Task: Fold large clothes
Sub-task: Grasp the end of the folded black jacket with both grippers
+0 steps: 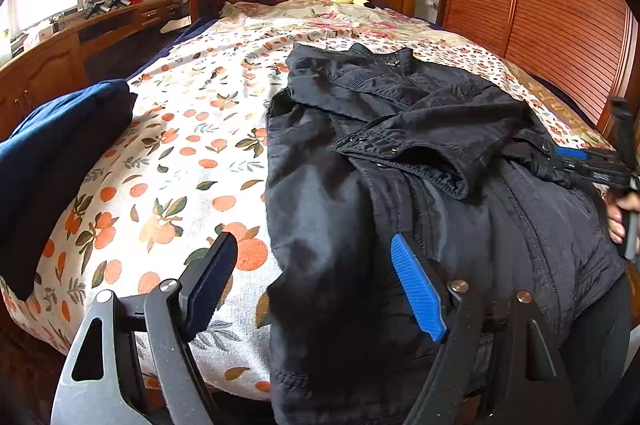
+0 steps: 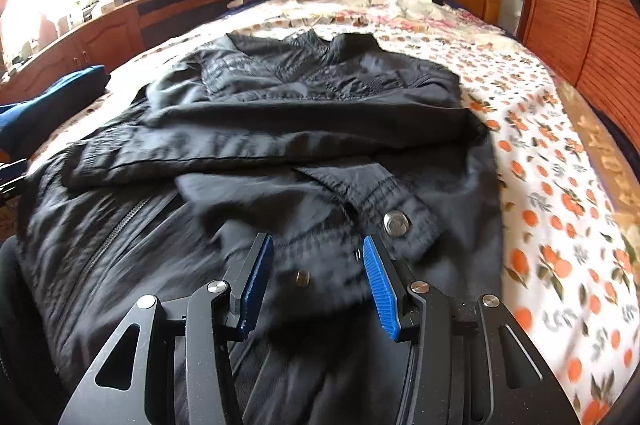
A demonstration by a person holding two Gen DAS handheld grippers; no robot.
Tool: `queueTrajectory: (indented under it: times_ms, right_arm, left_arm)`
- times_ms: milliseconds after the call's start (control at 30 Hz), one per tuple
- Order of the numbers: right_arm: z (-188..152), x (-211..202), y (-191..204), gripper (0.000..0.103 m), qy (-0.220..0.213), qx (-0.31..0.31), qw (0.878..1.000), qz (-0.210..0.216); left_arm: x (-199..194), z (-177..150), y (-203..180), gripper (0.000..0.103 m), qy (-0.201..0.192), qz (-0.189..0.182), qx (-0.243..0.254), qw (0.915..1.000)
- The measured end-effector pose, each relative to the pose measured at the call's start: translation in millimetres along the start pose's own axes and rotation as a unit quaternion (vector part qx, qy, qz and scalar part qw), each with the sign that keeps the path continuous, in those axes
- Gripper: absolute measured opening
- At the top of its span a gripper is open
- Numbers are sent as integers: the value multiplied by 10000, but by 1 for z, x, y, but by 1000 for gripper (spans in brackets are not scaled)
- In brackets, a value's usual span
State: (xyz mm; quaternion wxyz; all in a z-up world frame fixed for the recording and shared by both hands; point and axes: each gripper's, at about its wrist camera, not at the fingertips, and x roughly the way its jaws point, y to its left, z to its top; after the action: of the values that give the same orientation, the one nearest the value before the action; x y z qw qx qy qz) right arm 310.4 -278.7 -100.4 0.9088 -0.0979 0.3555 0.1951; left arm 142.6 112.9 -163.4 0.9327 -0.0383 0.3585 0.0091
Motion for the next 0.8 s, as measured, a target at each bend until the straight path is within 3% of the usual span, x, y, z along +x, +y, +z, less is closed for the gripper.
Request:
queueTrajectory:
  times_ms: [167, 400, 633, 800]
  right_arm:
    - [-36, -36, -7, 60, 113, 120, 9997, -184]
    - [-76, -68, -26, 60, 517, 349, 9961, -626]
    - [-83, -81, -32, 60, 636, 552, 9934, -775]
    - [-86, -82, -23, 60, 819, 419, 9938, -616]
  left_arm:
    - [3, -4, 5, 80, 7, -66, -42, 10000]
    - [-3, -9, 9, 79, -152, -151, -54, 9998]
    - [-15, -14, 18, 47, -143, -313, -160, 9993]
    - [-14, -24, 21, 47, 162, -323, -79, 9993]
